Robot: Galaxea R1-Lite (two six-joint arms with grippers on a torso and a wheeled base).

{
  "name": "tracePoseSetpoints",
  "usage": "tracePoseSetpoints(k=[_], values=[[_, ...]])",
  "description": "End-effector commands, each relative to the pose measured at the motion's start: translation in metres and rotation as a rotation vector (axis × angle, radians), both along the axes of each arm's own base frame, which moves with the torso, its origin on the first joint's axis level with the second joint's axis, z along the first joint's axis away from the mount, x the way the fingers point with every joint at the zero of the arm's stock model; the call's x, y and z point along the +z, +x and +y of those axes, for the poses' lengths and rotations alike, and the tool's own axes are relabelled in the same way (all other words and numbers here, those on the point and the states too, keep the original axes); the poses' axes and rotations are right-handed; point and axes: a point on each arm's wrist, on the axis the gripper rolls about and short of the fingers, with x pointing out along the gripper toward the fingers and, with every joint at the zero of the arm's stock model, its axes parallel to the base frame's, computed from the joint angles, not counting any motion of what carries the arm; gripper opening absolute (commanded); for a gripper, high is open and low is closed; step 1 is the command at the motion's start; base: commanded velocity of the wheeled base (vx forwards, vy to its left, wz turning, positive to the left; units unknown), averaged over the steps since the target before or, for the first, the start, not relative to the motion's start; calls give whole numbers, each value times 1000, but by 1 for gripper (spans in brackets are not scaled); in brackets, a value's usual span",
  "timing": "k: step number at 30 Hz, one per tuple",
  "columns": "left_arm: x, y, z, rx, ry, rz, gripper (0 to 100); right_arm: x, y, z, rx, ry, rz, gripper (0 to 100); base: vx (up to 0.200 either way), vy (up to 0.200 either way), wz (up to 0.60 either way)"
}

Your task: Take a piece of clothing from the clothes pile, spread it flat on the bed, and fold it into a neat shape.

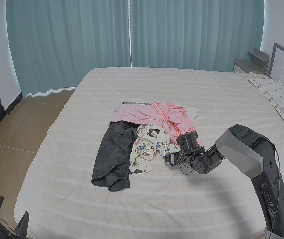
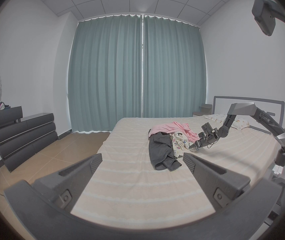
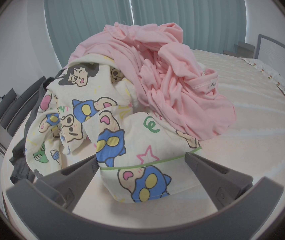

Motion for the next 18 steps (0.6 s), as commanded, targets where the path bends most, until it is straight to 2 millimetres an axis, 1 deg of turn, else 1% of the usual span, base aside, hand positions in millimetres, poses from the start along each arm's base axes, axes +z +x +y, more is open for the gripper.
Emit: tracePoseSetpoints(k=[1, 6, 12, 16, 18], values=[[-5, 1, 0, 1, 1, 19, 100, 1, -1, 1, 1, 0, -4, 100, 0, 0, 0], [-5, 1, 0, 1, 1, 19, 100, 5, -8, 3, 18, -9, 3, 100, 0, 0, 0], [-5, 1, 0, 1, 1, 19, 100, 8, -14, 1, 35, -34, 9, 100, 0, 0, 0], [-5, 1, 0, 1, 1, 19, 100, 11, -15, 0, 41, -28, -19, 100, 0, 0, 0], [-5, 1, 0, 1, 1, 19, 100, 11, -18, -1, 47, -21, -48, 100, 0, 0, 0]])
